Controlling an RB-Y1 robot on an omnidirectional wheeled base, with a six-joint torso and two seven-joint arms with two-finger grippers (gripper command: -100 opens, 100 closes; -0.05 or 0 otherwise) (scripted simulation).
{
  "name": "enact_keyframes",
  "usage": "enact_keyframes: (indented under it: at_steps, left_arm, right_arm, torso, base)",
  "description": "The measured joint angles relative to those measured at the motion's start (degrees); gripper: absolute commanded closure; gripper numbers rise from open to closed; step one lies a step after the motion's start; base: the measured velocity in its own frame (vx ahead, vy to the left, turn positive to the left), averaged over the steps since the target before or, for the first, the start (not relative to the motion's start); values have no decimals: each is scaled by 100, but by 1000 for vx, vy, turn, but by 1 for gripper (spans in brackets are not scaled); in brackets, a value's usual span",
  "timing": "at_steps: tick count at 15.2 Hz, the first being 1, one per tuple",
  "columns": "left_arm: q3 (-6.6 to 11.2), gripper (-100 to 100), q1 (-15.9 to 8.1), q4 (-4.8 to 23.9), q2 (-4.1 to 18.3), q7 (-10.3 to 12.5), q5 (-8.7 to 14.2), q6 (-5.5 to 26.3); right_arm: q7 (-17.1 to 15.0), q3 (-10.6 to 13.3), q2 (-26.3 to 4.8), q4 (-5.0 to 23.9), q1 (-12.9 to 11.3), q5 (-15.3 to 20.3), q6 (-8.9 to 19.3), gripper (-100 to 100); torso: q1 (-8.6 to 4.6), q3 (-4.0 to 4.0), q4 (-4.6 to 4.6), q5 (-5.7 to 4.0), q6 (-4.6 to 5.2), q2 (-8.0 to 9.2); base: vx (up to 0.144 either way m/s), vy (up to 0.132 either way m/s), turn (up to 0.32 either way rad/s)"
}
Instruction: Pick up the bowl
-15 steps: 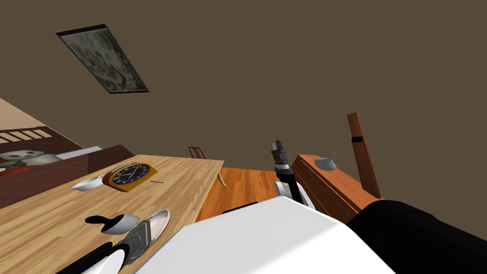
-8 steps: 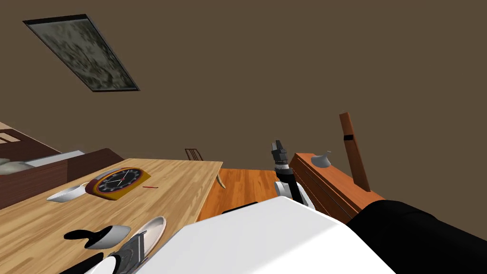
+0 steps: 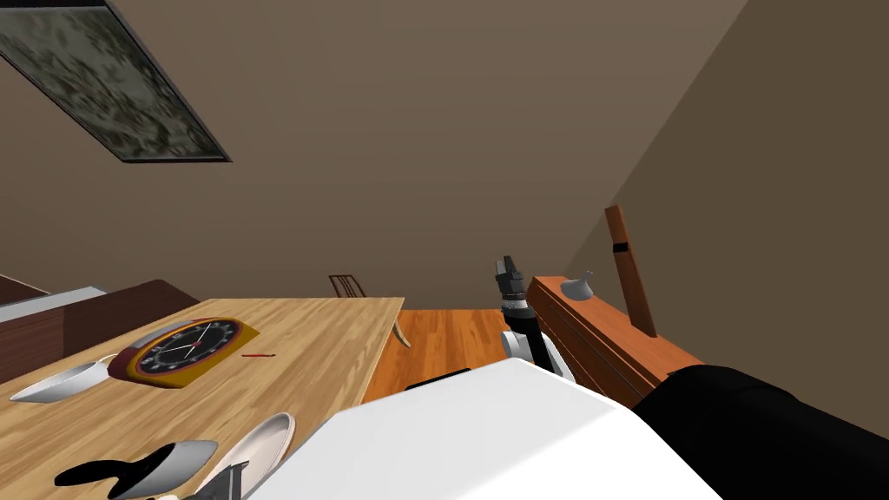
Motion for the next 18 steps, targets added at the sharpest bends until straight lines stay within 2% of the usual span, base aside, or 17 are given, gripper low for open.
enact_keyframes:
  at_steps: [5,10,11,16,18]
  left_arm:
    - [124,-100,-11,189,27,26,114,397]
    - [40,-100,-187,605,14,10,9,117]
    - [35,100,-197,627,14,11,2,95]
    - [35,100,-195,627,11,14,6,98]
    - [59,100,-137,455,15,34,30,208]
  right_arm:
    - [0,0,0,0,0,0,0,0]
    - [0,0,0,0,-1,0,0,0]
    - [0,0,0,0,0,0,0,0]
    - [0,0,0,0,0,0,0,0]
    - [0,0,0,0,1,0,0,0]
  torso:
    - [-6,1,0,-1,-1,2]
    - [-14,10,4,-3,0,18]
    - [-16,10,4,-4,-1,17]
    - [-15,4,2,-5,1,7]
    - [-22,1,2,-10,-1,0]
  base:
    - [11,27,-55]
    - [-25,6,-36]
    - [-6,2,-1]
    - [3,-1,10]
    - [33,-9,52]
